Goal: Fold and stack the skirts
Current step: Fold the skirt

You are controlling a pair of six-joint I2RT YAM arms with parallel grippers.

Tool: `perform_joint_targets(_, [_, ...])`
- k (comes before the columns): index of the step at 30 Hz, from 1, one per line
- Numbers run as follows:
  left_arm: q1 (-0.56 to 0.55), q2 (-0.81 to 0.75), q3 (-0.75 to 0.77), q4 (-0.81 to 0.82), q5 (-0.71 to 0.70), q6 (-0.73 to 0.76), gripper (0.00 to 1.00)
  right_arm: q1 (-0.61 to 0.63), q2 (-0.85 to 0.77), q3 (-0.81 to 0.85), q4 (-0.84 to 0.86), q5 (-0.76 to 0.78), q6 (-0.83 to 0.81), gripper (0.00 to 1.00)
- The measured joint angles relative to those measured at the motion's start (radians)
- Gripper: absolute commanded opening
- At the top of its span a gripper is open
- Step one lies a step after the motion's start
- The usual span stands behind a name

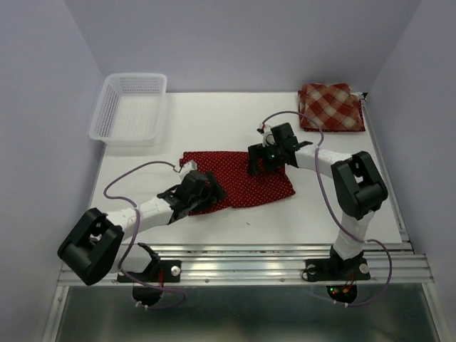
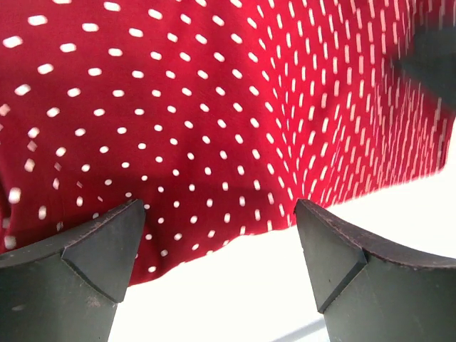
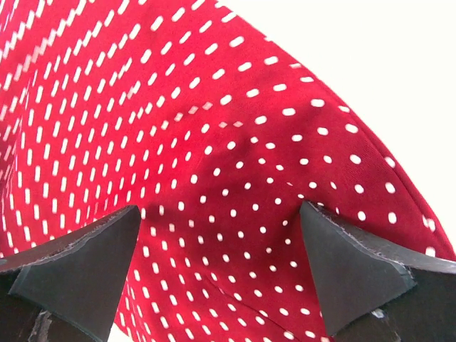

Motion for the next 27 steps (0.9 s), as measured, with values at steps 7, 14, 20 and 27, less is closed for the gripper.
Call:
perform_joint_targets(7, [-0.110, -0.143, -0.071, -0.090, -0.019, -0.126, 0.99, -0.007, 0.112, 0.199, -0.143, -0.089, -0.196, 1.00])
perform_joint_targets(14, [-0.122, -0.211, 0.072, -0.249, -0.087, -0.082, 0.99, -0.008, -0.108, 0.180, -0.269, -0.071, -0.175, 1.00])
perform_joint_targets(20, [-0.114, -0.286, 0.174, -0.357, -0.196, -0.060, 0.99, -0.040, -0.370, 0.132, -0.272, 0.082, -0.041, 1.00])
perform_joint_targets(27, [0.041, -0.341, 0.161, -0.482, -0.250, -0.021, 0.99, -0.131, -0.326, 0.064, -0.313, 0.208, 0.054, 1.00])
